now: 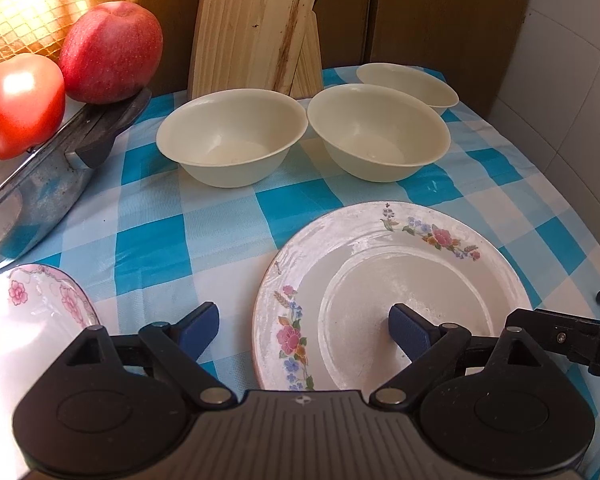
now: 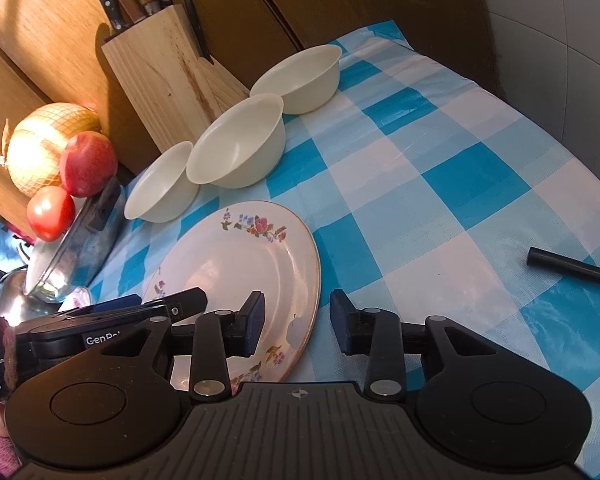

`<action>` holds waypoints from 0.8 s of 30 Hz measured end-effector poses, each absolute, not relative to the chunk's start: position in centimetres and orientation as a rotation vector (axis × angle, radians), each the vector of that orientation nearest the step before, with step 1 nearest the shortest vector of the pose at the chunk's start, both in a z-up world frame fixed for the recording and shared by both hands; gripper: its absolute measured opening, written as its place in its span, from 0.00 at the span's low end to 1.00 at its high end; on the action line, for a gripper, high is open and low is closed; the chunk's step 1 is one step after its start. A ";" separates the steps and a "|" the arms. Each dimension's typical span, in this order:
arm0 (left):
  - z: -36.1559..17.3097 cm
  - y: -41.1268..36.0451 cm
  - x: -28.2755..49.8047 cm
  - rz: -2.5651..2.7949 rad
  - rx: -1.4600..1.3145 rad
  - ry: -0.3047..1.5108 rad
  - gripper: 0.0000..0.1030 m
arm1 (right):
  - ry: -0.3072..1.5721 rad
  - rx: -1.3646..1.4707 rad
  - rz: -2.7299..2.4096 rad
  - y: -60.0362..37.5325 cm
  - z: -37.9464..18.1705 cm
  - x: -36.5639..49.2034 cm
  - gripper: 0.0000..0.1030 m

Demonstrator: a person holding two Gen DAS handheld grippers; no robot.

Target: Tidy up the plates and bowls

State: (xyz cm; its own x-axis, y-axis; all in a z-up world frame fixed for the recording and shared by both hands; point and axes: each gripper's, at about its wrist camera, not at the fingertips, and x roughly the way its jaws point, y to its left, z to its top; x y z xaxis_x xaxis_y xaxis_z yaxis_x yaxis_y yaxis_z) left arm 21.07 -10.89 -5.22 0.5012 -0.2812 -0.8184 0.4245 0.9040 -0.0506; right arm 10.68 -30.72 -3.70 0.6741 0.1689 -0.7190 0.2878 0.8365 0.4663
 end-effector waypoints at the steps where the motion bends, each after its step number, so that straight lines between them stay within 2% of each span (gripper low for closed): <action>1: -5.3 -10.8 21.1 -0.433 0.157 0.957 0.86 | 0.839 0.573 -0.059 -30.5 -3.6 10.7 0.49; 2: -5.3 -10.8 21.1 -0.437 0.154 0.956 0.86 | 0.838 0.564 -0.051 -30.3 -3.6 10.8 0.53; 5: -5.3 -10.8 21.1 -0.440 0.160 0.951 0.86 | 0.838 0.536 -0.057 -29.9 -3.5 10.8 0.52; 8: -5.3 -11.0 21.0 -0.450 0.163 0.947 0.86 | 0.835 0.531 -0.066 -29.9 -3.6 10.9 0.40; 21: -5.1 -12.2 20.1 -0.495 0.180 0.943 0.84 | 0.827 0.549 -0.068 -30.2 -3.7 10.8 0.38; 24: -5.0 -12.1 20.0 -0.480 0.172 0.946 0.81 | 0.821 0.532 -0.078 -30.0 -3.6 10.6 0.33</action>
